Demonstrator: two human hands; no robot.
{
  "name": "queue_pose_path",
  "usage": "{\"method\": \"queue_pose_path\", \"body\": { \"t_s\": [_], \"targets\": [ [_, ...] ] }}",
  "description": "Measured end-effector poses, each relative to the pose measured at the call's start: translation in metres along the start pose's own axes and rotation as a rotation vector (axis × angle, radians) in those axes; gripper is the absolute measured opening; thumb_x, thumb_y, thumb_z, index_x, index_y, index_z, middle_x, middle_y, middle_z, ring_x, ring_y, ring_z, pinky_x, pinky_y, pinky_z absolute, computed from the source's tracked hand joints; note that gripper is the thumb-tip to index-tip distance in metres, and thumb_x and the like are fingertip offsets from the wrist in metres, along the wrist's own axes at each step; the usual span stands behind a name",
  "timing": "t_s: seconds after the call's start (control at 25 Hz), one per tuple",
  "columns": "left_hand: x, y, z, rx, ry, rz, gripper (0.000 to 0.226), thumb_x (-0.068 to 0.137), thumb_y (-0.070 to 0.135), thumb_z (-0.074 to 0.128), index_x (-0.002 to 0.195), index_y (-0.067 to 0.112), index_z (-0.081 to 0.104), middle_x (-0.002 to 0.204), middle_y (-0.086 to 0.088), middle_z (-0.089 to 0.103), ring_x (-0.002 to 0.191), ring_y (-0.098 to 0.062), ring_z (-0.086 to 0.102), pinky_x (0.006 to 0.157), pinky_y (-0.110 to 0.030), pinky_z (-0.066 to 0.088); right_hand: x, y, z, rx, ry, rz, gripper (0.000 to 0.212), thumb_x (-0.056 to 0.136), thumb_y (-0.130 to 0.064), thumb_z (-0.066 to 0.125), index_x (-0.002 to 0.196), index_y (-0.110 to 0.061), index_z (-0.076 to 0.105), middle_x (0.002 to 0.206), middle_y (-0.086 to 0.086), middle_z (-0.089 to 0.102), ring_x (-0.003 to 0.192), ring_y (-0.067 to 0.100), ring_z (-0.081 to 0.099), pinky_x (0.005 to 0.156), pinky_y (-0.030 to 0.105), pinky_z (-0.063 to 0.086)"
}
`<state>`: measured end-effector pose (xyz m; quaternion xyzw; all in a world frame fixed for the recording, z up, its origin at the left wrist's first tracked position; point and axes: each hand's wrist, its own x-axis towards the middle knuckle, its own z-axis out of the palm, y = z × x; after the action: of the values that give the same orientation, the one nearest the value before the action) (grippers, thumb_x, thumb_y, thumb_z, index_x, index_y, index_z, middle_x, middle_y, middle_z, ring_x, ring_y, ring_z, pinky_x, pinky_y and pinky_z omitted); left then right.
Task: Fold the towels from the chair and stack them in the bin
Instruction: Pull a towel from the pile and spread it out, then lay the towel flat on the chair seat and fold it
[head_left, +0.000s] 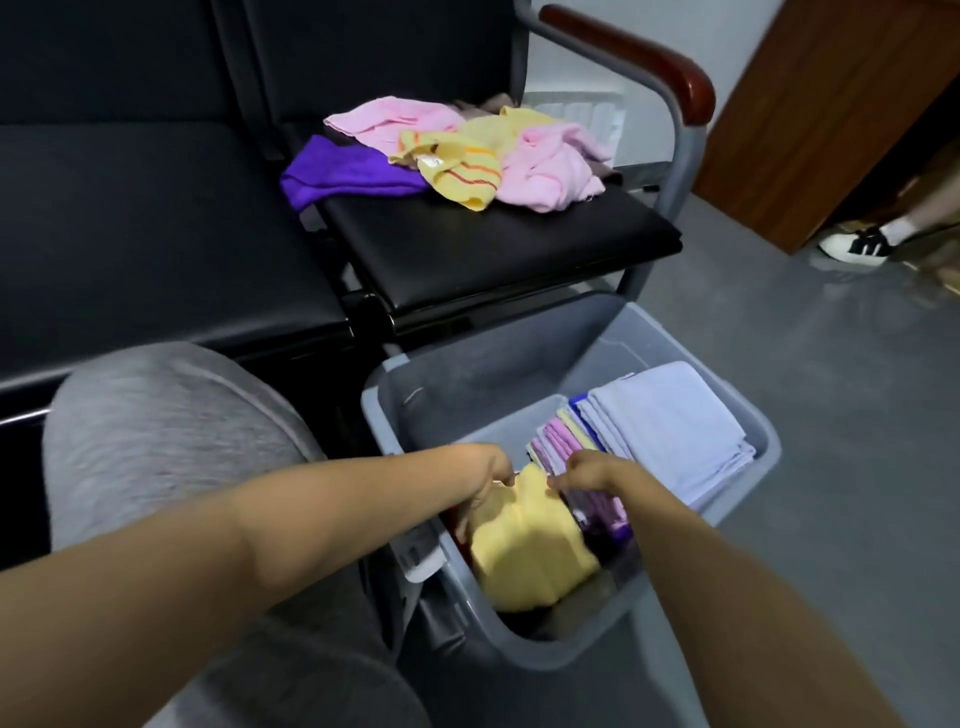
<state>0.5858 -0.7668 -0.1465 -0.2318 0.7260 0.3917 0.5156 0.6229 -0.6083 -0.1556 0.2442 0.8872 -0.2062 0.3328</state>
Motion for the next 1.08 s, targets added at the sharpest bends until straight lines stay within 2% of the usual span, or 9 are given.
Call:
{"method": "queue_pose_path", "body": {
  "t_s": [0.08,0.16,0.32,0.44,0.56,0.72,0.84,0.96,1.08],
  "targets": [
    [-0.007,0.007,-0.002,0.182,-0.006,0.036,0.060,0.099,0.026,0.044,0.147,0.001,0.019,0.152,-0.013,0.023,0.138,-0.032,0.026,0.112,-0.043,0.026,0.000,-0.013,-0.008,-0.073,0.009,-0.063,0.036,0.095,-0.035,0.052,0.116,-0.005,0.055,0.120,0.015,0.053,0.108,0.025,0.051,0.081,0.023,0.039],
    [-0.015,0.015,-0.017,0.289,-0.020,0.187,0.052,0.100,0.020,0.045,0.144,-0.001,0.028,0.150,-0.016,0.029,0.136,-0.035,0.032,0.108,-0.043,0.033,-0.004,-0.026,-0.013,0.041,0.083,-0.179,0.014,0.096,-0.019,0.049,0.091,-0.007,0.054,0.095,0.012,0.052,0.087,0.019,0.050,0.065,0.015,0.039],
    [-0.020,0.036,-0.029,0.001,-0.027,0.343,0.023,0.097,0.012,0.045,0.120,0.008,0.048,0.123,-0.015,0.050,0.105,-0.028,0.053,0.091,-0.036,0.045,-0.006,-0.050,-0.022,0.417,0.157,-0.268,0.028,0.097,-0.012,0.046,0.070,-0.006,0.051,0.061,0.009,0.052,0.036,0.006,0.046,0.038,0.012,0.036],
    [-0.032,0.057,-0.030,-0.046,-0.102,0.452,0.021,0.095,0.009,0.036,0.081,0.009,0.052,0.080,-0.005,0.054,0.064,-0.013,0.043,0.061,-0.023,0.039,-0.010,-0.078,-0.039,0.392,0.237,-0.353,0.039,0.094,-0.006,0.042,0.055,-0.010,0.047,0.049,0.005,0.047,0.040,0.010,0.040,0.039,0.015,0.032],
    [-0.061,0.084,-0.051,-0.092,-0.041,0.516,0.031,0.094,0.005,0.034,0.066,0.010,0.046,0.035,0.000,0.049,0.053,-0.012,0.043,0.051,-0.019,0.037,-0.009,-0.107,-0.064,0.435,0.428,-0.410,0.046,0.091,-0.004,0.044,0.047,-0.014,0.041,0.034,-0.006,0.043,0.037,0.002,0.036,0.042,0.018,0.025],
    [-0.097,0.125,-0.094,-0.146,-0.087,0.721,0.028,0.096,0.007,0.035,0.072,0.009,0.049,0.060,-0.006,0.053,0.058,-0.013,0.048,0.059,-0.021,0.041,-0.014,-0.147,-0.105,0.607,0.671,-0.510,0.058,0.096,-0.023,0.050,0.039,-0.020,0.040,0.031,-0.006,0.044,0.037,0.003,0.039,0.047,0.026,0.030],
    [-0.110,0.149,-0.134,-0.012,0.003,0.921,0.023,0.096,0.015,0.043,0.075,0.013,0.052,0.068,-0.003,0.055,0.060,-0.012,0.051,0.060,-0.021,0.042,-0.011,-0.181,-0.137,0.525,0.806,-0.577,0.056,0.096,-0.032,0.048,0.043,-0.020,0.040,0.048,-0.002,0.047,0.053,0.016,0.042,0.056,0.031,0.032],
    [-0.094,0.167,-0.181,0.186,0.327,1.099,0.015,0.089,0.012,0.050,0.076,0.010,0.058,0.079,-0.010,0.062,0.071,-0.023,0.056,0.067,-0.029,0.044,0.004,-0.218,-0.161,0.384,0.775,-0.618,0.048,0.096,-0.036,0.044,0.050,-0.021,0.044,0.065,0.006,0.054,0.068,0.024,0.048,0.063,0.031,0.034],
    [-0.063,0.185,-0.230,0.508,0.763,1.080,0.027,0.088,0.012,0.051,0.113,0.006,0.055,0.117,-0.013,0.060,0.111,-0.030,0.054,0.087,-0.034,0.041,0.019,-0.256,-0.172,0.226,0.735,-0.660,0.026,0.095,-0.034,0.045,0.081,-0.019,0.062,0.096,0.011,0.065,0.090,0.025,0.057,0.072,0.031,0.039]
  ]
}}
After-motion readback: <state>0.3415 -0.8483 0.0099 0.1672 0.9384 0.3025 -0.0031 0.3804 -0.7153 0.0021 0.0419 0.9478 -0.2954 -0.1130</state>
